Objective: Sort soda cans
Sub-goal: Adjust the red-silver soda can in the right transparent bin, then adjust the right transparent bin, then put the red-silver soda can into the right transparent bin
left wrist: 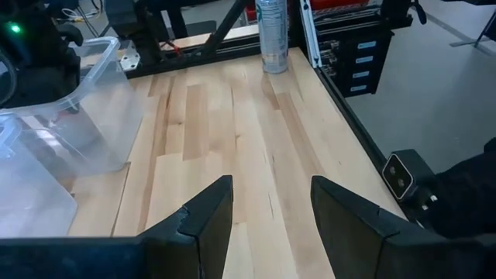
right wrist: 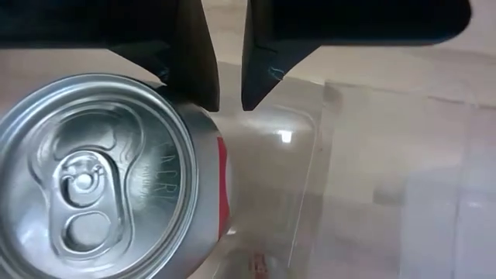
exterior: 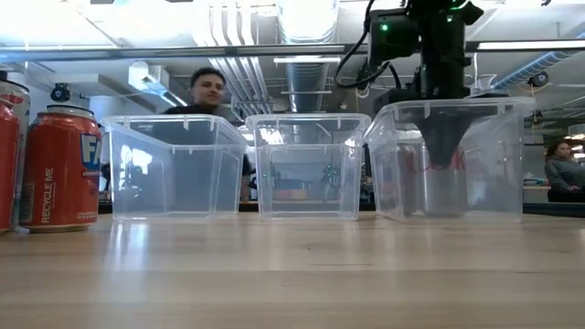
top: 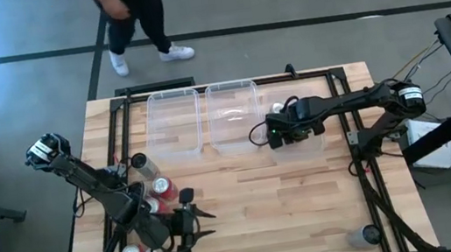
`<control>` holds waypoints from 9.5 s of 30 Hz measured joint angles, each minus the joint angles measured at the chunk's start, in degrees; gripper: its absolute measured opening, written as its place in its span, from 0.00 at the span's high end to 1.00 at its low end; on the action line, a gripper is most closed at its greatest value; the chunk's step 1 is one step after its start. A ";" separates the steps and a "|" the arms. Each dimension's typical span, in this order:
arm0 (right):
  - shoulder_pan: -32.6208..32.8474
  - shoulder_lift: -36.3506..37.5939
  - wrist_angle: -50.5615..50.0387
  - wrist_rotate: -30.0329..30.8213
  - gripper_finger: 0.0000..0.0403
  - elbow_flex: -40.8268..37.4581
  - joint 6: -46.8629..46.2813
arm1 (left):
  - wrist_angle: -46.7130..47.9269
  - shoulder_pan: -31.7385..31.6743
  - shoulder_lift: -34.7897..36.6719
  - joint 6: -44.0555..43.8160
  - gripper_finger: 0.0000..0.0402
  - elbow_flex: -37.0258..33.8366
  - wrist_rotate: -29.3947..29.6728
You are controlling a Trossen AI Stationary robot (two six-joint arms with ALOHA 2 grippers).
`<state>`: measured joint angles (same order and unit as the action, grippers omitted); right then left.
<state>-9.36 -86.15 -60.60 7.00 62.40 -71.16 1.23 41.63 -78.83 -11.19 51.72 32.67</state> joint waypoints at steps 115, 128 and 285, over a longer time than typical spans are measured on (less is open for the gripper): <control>41.45 -14.05 29.69 15.48 0.10 16.99 41.73 | 68.64 14.08 -9.64 -86.29 0.22 26.25 -32.67; 42.75 -17.16 29.62 15.50 0.06 21.11 44.64 | 66.86 13.82 -15.48 -80.51 0.19 26.25 -37.30; 25.85 -18.34 21.11 -3.37 0.23 21.81 66.63 | 15.17 -20.44 -16.00 -27.71 0.14 5.72 -7.60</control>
<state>16.49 -104.49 -39.48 3.63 84.20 -4.53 16.40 21.18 -94.83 -38.90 57.45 25.07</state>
